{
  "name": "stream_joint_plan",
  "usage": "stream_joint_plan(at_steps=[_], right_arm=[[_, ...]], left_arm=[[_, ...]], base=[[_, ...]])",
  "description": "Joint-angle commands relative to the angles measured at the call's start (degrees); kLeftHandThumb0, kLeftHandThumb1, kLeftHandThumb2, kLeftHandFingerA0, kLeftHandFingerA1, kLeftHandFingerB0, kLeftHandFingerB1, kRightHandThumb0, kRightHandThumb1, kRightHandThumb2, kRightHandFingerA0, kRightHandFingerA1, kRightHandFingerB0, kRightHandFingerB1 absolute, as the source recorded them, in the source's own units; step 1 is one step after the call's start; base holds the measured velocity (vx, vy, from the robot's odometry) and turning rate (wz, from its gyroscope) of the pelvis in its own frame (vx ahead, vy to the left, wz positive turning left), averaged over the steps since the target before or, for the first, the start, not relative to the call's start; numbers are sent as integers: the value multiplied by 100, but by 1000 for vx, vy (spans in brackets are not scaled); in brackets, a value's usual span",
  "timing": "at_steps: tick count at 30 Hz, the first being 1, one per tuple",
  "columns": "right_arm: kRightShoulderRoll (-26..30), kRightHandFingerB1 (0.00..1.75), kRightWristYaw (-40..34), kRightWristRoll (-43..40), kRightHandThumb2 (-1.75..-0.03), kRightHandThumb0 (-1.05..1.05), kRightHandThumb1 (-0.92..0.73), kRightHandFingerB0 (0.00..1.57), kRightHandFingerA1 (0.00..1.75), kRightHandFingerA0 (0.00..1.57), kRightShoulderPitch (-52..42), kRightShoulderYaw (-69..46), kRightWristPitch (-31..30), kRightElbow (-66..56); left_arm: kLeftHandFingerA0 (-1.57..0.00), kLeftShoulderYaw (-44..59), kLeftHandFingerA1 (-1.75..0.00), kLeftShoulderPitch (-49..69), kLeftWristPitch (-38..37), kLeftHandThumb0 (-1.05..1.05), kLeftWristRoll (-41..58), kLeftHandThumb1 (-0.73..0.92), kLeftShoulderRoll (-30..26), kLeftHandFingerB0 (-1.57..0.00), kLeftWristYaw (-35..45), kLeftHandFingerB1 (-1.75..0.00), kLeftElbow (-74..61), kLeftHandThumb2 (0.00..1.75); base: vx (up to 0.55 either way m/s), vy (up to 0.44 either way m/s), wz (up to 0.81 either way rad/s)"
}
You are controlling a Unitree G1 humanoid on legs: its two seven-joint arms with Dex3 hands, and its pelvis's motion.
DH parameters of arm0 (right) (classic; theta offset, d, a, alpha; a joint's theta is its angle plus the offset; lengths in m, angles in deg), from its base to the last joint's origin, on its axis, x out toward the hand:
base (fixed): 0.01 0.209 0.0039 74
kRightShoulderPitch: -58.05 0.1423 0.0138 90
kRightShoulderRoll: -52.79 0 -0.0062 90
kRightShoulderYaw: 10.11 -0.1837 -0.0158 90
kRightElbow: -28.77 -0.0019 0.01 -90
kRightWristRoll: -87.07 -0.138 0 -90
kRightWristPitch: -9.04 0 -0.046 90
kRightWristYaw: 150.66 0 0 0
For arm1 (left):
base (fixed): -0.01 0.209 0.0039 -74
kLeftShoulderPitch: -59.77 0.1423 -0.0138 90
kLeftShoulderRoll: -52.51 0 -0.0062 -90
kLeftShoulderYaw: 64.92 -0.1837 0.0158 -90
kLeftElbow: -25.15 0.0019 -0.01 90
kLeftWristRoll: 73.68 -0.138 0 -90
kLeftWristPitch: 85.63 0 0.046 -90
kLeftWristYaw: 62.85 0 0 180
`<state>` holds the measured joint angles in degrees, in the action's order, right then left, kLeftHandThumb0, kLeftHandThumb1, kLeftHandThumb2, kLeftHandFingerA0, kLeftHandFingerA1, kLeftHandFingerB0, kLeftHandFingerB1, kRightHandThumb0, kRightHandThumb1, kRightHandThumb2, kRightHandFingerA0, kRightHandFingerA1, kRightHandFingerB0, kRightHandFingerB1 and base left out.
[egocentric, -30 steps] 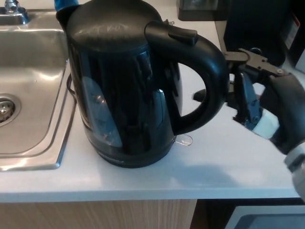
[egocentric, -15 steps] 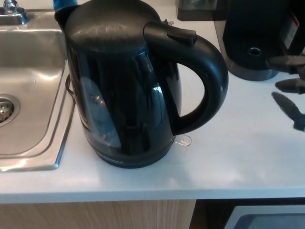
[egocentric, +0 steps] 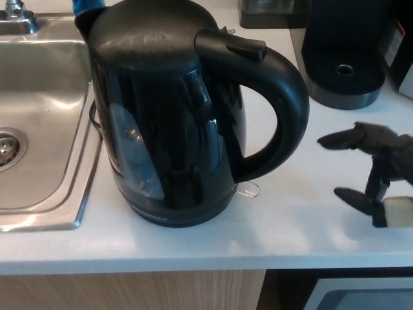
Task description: Pick up a kettle using the right hand on left side of the counter and then walk right towards the kettl base and turn on the kettle
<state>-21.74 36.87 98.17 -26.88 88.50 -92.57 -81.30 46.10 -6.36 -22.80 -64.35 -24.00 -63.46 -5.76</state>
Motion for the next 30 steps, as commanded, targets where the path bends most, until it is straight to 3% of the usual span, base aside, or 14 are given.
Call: stream_joint_plan(at_steps=[1, 2, 10, 30], right_arm=[[535, 43, -1058, 1971, -76, -7, -51, 47, 169, 100, 228, 775, 2308, 979], [465, 43, -1222, 2154, -83, -13, -53, 40, 168, 95, 318, 979, 2303, 1220], [95, 43, -1583, 2295, -87, -14, -50, 38, 172, 94, 470, 1374, 2400, 1674], [-431, 45, -2059, 2815, -85, -14, -58, 35, 169, 96, 1052, 1777, 3050, 2498]], left_arm=[[-99, 41, -107, 115, -93, 33, 39, 54, -104, -87, 12, -94, -53, 122], [-95, 49, -106, 81, -16, 31, 54, 54, -108, -84, 1, -93, -45, 121], [-99, 54, -110, 27, 8, 31, 71, 54, -114, -87, 22, -97, -113, 124], [-97, 33, -107, -70, -20, 33, 26, 55, -172, -87, -3, -96, 41, 121]], base=[[0, 0, 0], [0, 0, 0], [0, 0, 0], [-1, 1, 1]])
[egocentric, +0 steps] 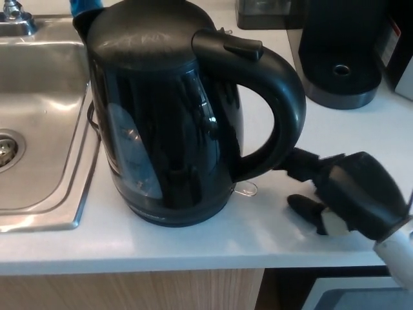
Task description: Pick up a kettle using the right hand on left side of the counter and then walk right towards the kettl base and turn on the kettle
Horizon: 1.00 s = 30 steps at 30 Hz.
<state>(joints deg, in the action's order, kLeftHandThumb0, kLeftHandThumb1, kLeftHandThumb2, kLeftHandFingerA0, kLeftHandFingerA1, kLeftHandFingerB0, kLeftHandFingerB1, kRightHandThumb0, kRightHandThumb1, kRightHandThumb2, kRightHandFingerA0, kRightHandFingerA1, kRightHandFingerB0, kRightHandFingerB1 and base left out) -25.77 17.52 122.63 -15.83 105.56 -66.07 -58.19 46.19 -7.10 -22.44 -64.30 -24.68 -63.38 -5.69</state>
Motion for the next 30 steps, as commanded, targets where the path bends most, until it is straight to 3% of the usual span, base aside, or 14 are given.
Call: stream_joint_plan(at_steps=[1, 3, 4, 5, 16, 20, 30], right_arm=[[-38, 49, 5, 378, -88, -14, -60, 27, 175, 91, 53, 187, 599, 192], [-39, 50, 71, 377, -89, -13, -58, 28, 175, 92, 122, 232, 737, 214], [-19, 57, 70, 393, -99, -18, -50, 28, 148, 120, 153, 223, 762, 243], [-7, 51, 68, 396, -91, -14, -55, 30, 175, 93, 183, 214, 794, 274], [114, 50, -27, 541, -88, -15, -58, 41, 174, 94, 271, 2, 1055, 398], [405, 50, 25, 550, -89, -12, -59, 45, 175, 95, 284, -171, 1254, 478], [350, 48, 325, 434, -86, -11, -59, 46, 175, 96, 273, -439, 1237, 456]], left_arm=[[-101, -36, -105, -12, -123, 27, -70, 52, -114, -85, -72, -92, 87, 116], [-101, -76, -105, -27, -168, 25, -116, 51, -130, -84, -96, -91, 120, 115], [-100, -89, -104, -54, -166, 28, -123, 52, -137, -84, -105, -91, 139, 118], [-100, -93, -105, -68, -145, 27, -116, 53, -137, -84, -107, -92, 131, 118], [-96, -20, -107, -7, 173, 32, 50, 57, -69, -82, -51, -92, -307, 123], [-101, -5, -112, -47, 132, 33, 60, 55, -99, -90, -37, -98, -295, 123], [-102, -29, -107, -98, 62, 32, 34, 54, -79, -90, -30, -96, -156, 119]], base=[[-17, -10, 16], [-13, -10, 34], [-43, -15, -9], [-31, -3, -13], [-80, 182, -16], [-126, 142, 3], [-112, -80, -6]])
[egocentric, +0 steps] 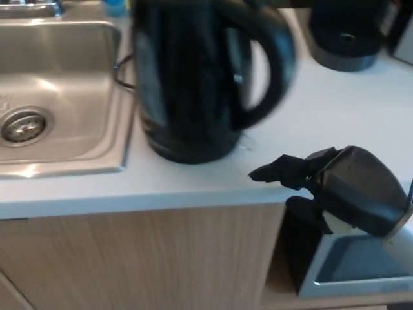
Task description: Pick up a kettle using the right hand on left side of the counter and then walk right towards the kettl base and turn on the kettle
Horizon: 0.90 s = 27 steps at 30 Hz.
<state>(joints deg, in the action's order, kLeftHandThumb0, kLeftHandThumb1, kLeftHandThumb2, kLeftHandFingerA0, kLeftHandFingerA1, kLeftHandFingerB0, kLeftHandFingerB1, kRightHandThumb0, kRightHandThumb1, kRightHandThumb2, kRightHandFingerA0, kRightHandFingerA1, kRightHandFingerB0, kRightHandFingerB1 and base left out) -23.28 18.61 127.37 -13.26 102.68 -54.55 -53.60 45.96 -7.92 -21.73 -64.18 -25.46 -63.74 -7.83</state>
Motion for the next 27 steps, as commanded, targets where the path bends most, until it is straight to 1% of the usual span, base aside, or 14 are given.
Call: stream_joint_plan(at_steps=[1, 2, 3, 4, 6, 7, 9, 10, 12, 16, 17, 18, 20, 27], right_arm=[[94, 48, 229, -35, -86, -11, -59, 46, 175, 96, 11, -166, 93, -3], [90, 48, 259, -29, -86, -11, -60, 44, 175, 94, 21, -190, 85, -19], [91, 48, 288, -26, -86, -11, -60, 44, 175, 94, 37, -210, 67, -38], [73, 47, 357, -87, -82, -9, -59, 45, 175, 91, 46, -260, 13, -82], [49, 47, 408, -105, -82, -9, -59, 45, 175, 91, 40, -297, -4, -108], [50, 46, 401, -63, -81, -10, -57, 47, 175, 90, 40, -331, -29, -149], [31, 46, 419, -34, -81, -10, -57, 47, 175, 90, 37, -365, -37, -170], [50, 46, 412, -50, -81, -6, -55, 47, 174, 93, 43, -409, -10, -154], [85, 46, 389, -62, -82, -6, -54, 48, 174, 93, 50, -483, 35, -130], [104, 46, 416, -44, -81, -7, -55, 48, 172, 92, 17, -557, 60, -123], [124, 46, 394, -34, -81, -9, -54, 49, 168, 94, -11, -592, 53, -121], [153, 46, 362, -17, -81, -9, -54, 49, 168, 94, -54, -646, 43, -117], [134, 45, 373, -146, -77, -10, -56, 51, 167, 93, -93, -739, 86, -137], [58, 44, 541, -232, -76, -11, -58, 48, 164, 91, -25, -788, 140, -94]], left_arm=[[-102, -4, -107, -18, -12, 32, 21, 54, -1, -90, 6, -96, 62, 119], [-98, -6, -111, 4, 1, 33, 16, 52, 7, -87, -1, -96, 38, 123], [-98, -10, -111, 31, 18, 33, 10, 52, 17, -87, -9, -96, 7, 123], [-103, 4, -107, 64, -29, 32, 26, 53, 18, -88, 38, -95, 18, 119], [-103, 14, -107, 84, -49, 32, 35, 53, 18, -88, 63, -95, 20, 119], [-100, 18, -105, 79, -25, 30, 27, 54, -4, -82, 52, -91, 50, 117], [-100, 21, -105, 72, -13, 30, 25, 54, -17, -82, 49, -91, 64, 117], [-98, 31, -104, 50, 13, 31, 29, 54, -23, -80, 26, -90, 88, 118], [-100, 51, -105, 20, 49, 29, 41, 54, -29, -84, -5, -92, 129, 118], [-100, 69, -105, 3, -52, 30, 39, 54, -35, -84, 29, -92, 217, 118], [-101, 74, -105, -15, -28, 29, 47, 53, -42, -86, 35, -93, 245, 118], [-101, 83, -105, -43, 7, 29, 59, 53, -51, -86, 46, -93, 288, 118], [-99, 20, -105, -34, -21, 30, -25, 54, -44, -84, -18, -92, 255, 118], [-97, -9, -107, 4, 26, 32, -19, 54, -13, -84, -47, -93, 192, 121]], base=[[-172, -233, -23], [-166, -208, 5], [-90, -98, -3], [0, 0, 0], [0, 0, 0], [0, 0, 0], [-37, 41, 1], [-52, 132, 0], [-10, 198, -9], [-54, 295, 17], [-91, 147, 25], [-60, 110, 4], [0, 24, 4], [-34, -15, 2]])
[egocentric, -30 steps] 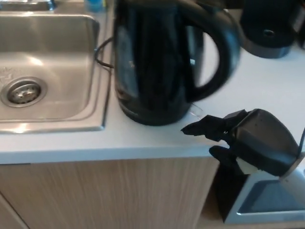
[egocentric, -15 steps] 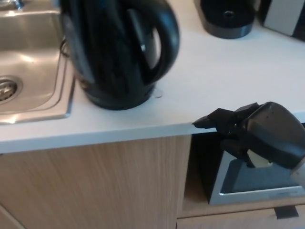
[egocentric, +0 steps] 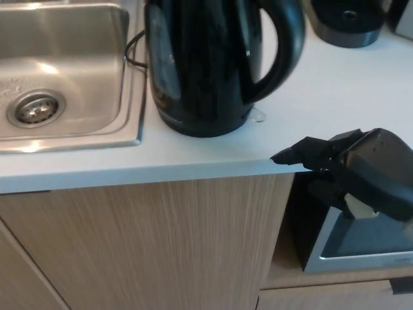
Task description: Pick up a kettle using the right hand on left side of the counter and then walk right towards the kettl base and turn on the kettle
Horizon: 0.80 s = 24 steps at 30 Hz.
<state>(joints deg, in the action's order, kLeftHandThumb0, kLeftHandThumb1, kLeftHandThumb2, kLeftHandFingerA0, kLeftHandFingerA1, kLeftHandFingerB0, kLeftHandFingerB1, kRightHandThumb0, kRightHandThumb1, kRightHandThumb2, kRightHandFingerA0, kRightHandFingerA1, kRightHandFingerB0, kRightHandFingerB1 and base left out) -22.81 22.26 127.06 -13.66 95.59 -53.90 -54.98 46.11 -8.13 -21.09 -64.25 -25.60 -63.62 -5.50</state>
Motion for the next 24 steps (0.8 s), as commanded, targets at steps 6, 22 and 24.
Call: stream_joint_plan(at_steps=[6, 22, 24], right_arm=[[-8, 44, 231, -196, -75, -11, -58, 47, 164, 91, 8, -120, 72, 7], [-46, 43, 511, -98, -74, -15, -57, 50, 159, 95, 563, -192, -173, 33], [-165, 43, 487, 63, -74, -14, -57, 50, 163, 93, 755, -138, -373, 123]], left_arm=[[-97, -44, -107, 80, -72, 33, -32, 54, 0, -83, -71, -92, -90, 123], [-100, -63, -105, 178, -224, 33, -94, 52, -20, -87, -69, -93, 54, 119], [-98, -76, -103, 167, -222, 32, -113, 52, -45, -83, -84, -91, 156, 118]], base=[[-9, -29, -1], [0, 0, 0], [0, 0, 0]])
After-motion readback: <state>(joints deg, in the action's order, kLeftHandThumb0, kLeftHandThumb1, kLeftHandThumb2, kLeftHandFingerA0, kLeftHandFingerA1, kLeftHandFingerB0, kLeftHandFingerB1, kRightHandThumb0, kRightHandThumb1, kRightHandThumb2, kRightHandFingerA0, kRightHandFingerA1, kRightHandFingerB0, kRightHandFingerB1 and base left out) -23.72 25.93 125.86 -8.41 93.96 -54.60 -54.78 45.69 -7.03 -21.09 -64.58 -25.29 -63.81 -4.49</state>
